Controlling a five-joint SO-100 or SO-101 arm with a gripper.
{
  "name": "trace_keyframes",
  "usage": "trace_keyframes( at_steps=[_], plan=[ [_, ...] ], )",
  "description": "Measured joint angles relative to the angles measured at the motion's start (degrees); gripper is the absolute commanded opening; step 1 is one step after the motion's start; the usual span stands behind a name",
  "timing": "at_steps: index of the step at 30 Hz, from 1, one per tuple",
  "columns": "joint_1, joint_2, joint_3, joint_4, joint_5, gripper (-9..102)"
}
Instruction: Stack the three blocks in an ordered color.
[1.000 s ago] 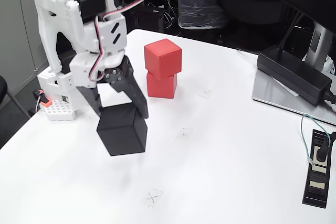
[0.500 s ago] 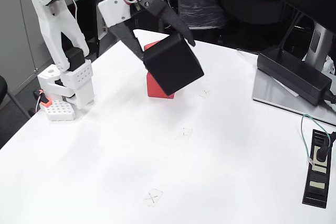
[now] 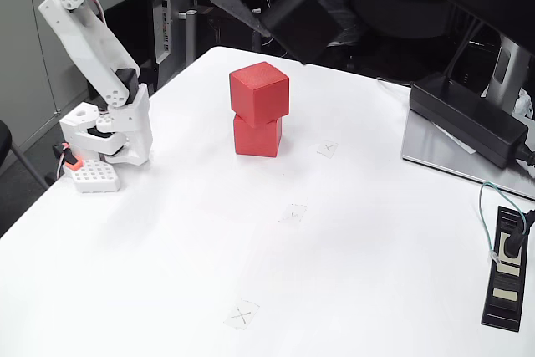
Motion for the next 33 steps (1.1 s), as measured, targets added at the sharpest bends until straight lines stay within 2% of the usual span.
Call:
trace_keyframes(
  at_steps=[6, 13, 33],
  plan=[
    [-9.8, 6.0, 8.0, 0.0, 3.9, 7],
    [-16.8, 6.8, 16.3, 0.0, 6.4, 7],
    [-17.3, 11.9, 16.8, 0.0, 7.3, 7]
  ],
)
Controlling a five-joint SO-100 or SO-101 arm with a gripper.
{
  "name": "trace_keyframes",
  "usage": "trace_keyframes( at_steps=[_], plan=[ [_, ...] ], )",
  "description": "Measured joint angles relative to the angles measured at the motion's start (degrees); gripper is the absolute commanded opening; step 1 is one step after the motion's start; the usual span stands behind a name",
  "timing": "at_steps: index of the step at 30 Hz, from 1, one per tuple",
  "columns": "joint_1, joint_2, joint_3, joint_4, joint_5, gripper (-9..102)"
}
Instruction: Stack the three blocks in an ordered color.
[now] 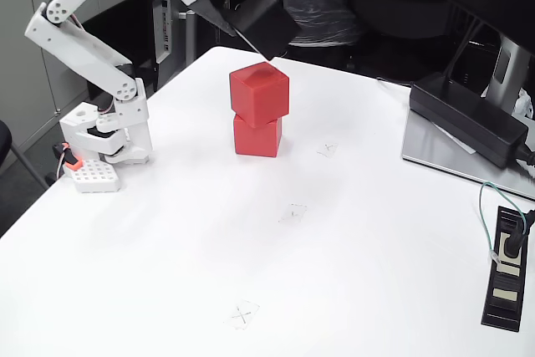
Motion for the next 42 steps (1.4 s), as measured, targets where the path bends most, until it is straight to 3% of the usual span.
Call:
trace_keyframes(
  at_steps=[36, 42],
  plan=[
    [0.0, 7.6, 0.4, 0.0, -0.2, 6],
    [0.0, 8.4, 5.7, 0.0, -10.2, 6]
  ],
)
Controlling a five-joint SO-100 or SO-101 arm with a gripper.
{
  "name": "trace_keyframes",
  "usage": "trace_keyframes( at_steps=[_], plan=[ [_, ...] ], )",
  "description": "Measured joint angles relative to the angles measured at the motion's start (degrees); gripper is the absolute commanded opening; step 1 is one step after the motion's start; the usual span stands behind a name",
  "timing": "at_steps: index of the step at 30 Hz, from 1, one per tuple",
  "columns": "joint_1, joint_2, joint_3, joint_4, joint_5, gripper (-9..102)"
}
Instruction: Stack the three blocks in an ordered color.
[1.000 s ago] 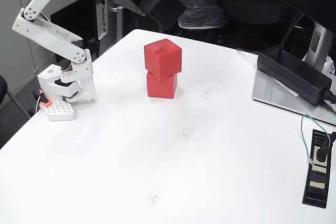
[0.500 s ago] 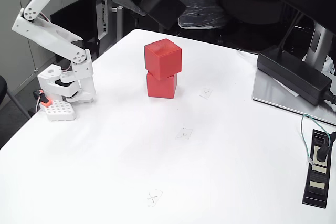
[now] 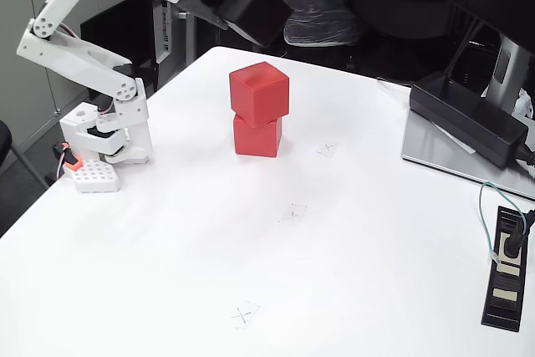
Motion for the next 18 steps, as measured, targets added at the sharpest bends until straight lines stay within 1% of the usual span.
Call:
trace_keyframes(
  at_steps=[6, 12, 18],
  plan=[
    [3.6, 5.4, 6.4, -0.1, -9.1, 6],
    [7.6, 8.6, 7.0, -0.7, -18.8, 6],
    [9.5, 13.4, 7.1, -0.9, -26.5, 6]
  ],
)
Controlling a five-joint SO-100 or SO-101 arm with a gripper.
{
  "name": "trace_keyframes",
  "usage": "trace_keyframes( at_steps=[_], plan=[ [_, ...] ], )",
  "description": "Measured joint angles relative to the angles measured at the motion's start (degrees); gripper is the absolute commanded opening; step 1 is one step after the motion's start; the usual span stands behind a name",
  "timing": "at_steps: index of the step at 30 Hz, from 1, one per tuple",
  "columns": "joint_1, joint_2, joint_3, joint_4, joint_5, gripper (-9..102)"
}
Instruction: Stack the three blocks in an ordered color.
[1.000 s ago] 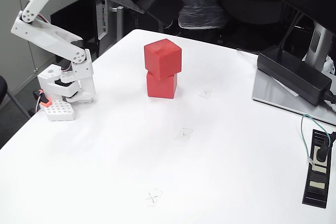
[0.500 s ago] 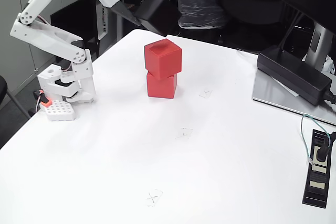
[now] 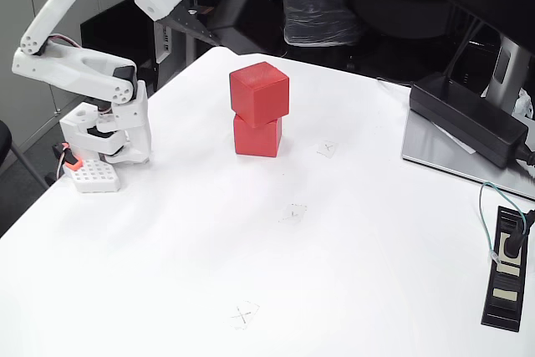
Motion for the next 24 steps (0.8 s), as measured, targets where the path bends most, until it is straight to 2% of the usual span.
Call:
trace_keyframes(
  at_steps=[4, 12, 24],
  plan=[
    [-0.3, 5.0, 0.2, -1.3, -6.4, 6],
    [0.6, 13.5, 6.6, -10.5, -18.2, 6],
    [13.1, 26.6, 28.6, -23.8, -37.2, 6]
  ],
)
